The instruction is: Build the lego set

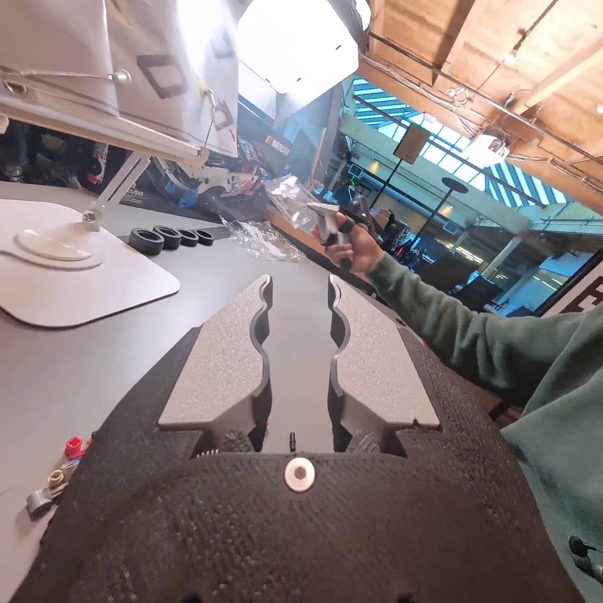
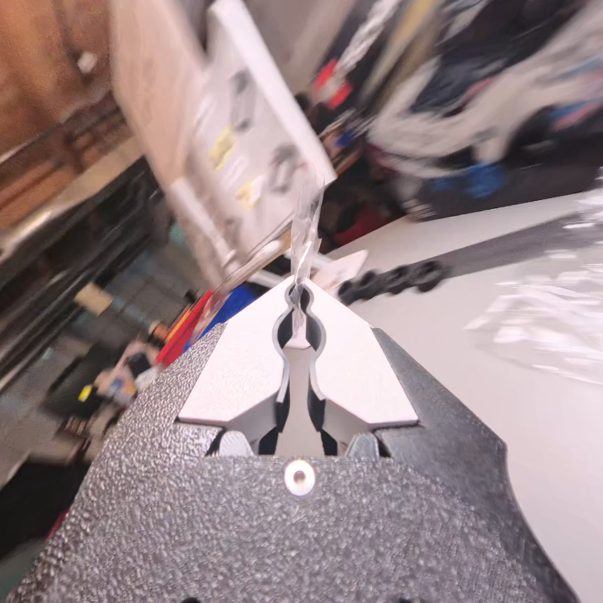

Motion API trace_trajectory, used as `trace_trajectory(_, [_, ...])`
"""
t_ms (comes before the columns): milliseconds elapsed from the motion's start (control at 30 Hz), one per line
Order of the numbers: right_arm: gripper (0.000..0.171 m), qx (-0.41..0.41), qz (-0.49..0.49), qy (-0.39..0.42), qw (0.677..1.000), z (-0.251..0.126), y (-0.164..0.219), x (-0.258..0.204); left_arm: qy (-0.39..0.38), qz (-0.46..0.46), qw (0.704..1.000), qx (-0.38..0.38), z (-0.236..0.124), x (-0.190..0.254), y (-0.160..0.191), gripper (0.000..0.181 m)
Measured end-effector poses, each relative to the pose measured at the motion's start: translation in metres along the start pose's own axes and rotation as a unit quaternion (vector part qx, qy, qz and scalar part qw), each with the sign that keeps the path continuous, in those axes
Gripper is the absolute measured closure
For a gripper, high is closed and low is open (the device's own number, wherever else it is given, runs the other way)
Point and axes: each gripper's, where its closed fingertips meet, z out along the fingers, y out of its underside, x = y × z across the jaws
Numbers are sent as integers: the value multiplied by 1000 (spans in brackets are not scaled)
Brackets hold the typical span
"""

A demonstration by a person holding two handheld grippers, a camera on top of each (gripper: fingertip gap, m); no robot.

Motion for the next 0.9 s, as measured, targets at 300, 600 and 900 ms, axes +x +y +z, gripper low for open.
trace_trajectory(300, [164,51,164,255,951,-28,-39,190,-12,-4,999,-48,10,-10,29,150])
trace_trajectory(600, [125,0,46,375,926,-48,-48,183,-22,2,999,-39,8,-15,23,152])
trace_trajectory(900, [114,-100,-192,494,842,-50,-36,169,-38,23,998,-39,9,-13,21,152])
